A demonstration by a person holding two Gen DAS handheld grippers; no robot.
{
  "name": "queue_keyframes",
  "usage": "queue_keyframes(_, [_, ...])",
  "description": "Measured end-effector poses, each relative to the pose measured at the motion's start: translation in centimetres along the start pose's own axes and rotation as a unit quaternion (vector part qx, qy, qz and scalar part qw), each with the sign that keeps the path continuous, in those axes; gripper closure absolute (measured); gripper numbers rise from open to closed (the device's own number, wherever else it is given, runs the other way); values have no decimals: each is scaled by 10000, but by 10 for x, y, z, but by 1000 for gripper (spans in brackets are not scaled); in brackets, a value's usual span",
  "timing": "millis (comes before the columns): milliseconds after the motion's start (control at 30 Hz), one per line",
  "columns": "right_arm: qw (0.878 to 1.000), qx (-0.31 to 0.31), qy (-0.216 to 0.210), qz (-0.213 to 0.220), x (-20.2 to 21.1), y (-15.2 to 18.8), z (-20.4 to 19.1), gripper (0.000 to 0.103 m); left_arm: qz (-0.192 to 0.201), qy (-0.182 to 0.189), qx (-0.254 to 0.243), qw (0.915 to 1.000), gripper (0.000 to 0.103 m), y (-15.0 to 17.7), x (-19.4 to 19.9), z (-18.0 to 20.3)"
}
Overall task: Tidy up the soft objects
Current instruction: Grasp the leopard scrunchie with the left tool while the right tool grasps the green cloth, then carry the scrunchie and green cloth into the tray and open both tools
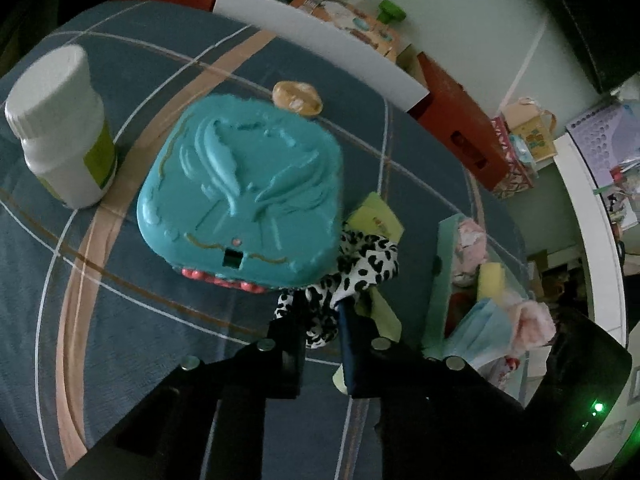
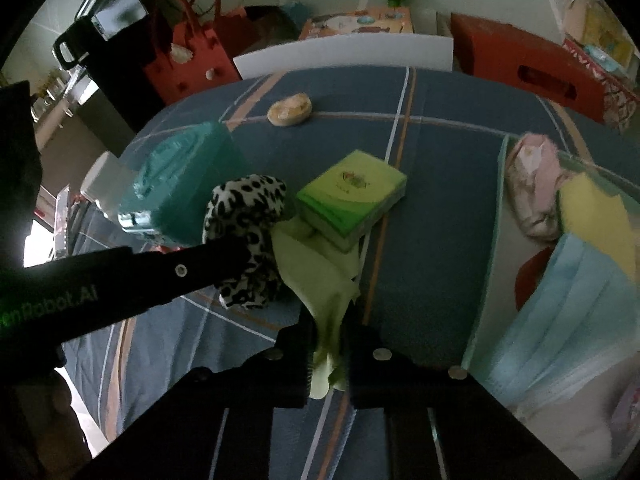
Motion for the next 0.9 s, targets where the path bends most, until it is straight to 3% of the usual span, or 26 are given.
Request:
queue_keyframes(300, [9985,-34,46,544,43,-13,6,94,489,335,-335,9977,91,-8,38,24])
queue_keyframes(567, [9921,-237,126,1222,91,-27,21,94,1108,679,-866,9877,91,-11,86,59])
queue_keyframes(900, [9746,-891,760,1908,152,-29,81,94,1188,1038,-1352,9782,91,-1,97,98])
Point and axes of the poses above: each gripper's, at about its wrist camera, not at the fingertips, and x roughly against the way its jaws point, z to its right, y to its underside, the point moved 6 cm from there along -x, roughly the way its jaws point, and after that the axes turned 10 degrees about y, right-handed, at the moved point
